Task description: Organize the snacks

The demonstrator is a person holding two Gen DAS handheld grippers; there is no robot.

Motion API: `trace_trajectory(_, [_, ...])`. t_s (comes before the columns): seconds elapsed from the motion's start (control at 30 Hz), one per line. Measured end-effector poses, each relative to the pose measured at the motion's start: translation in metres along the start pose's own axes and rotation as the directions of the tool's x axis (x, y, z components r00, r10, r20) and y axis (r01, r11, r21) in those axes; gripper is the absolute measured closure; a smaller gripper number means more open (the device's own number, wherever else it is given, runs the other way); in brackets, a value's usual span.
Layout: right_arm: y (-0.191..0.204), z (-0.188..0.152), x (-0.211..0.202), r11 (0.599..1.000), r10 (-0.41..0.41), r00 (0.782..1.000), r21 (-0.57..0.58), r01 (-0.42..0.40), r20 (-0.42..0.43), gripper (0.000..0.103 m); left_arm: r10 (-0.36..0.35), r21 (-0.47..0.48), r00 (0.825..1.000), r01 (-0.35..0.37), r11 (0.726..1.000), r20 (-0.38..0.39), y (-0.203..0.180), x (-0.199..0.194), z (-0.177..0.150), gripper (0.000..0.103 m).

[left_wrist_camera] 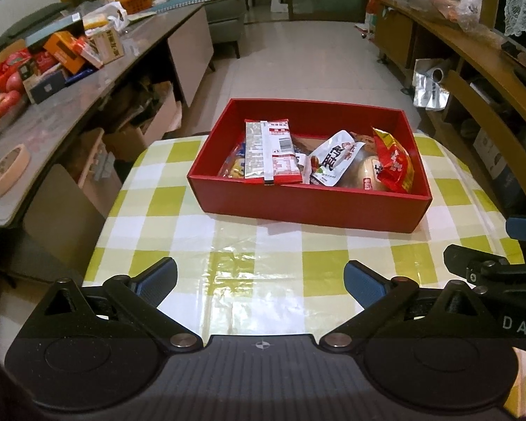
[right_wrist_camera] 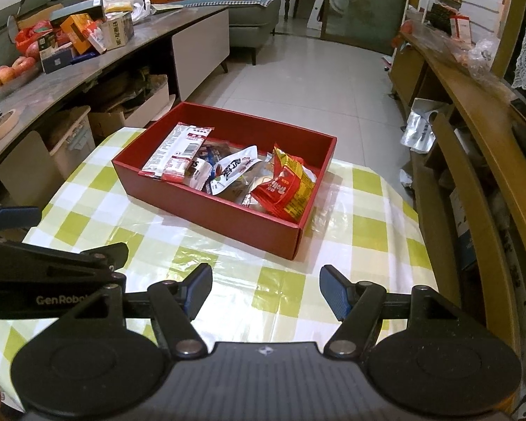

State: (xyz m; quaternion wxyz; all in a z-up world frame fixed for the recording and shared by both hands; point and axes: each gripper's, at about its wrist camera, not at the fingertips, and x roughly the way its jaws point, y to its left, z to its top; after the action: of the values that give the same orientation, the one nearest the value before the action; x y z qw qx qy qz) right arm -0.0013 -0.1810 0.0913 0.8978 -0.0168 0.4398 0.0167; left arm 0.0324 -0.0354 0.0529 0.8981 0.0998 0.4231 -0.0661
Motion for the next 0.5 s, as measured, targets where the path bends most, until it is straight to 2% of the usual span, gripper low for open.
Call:
trace_trajectory(0.2, [-0.0007, -0.0029, -0.0032, 1.000, -0.001, 1.000, 0.000, 0.001, 0.003, 0.029, -0.030, -0.007, 1.000, 0.030, 1.000, -0.008, 0.0008, -0.0005, -0.0016, 0.001])
trace_trajectory(0.5, [0.0001, -0.0063, -0.0022, 1.000, -0.002, 1.000, -0.007, 0.002, -0.008, 0.029, -0.008, 0.011, 1.000, 0.008, 1.000, 0.005, -0.0028, -0.0017, -0.0053, 0.001])
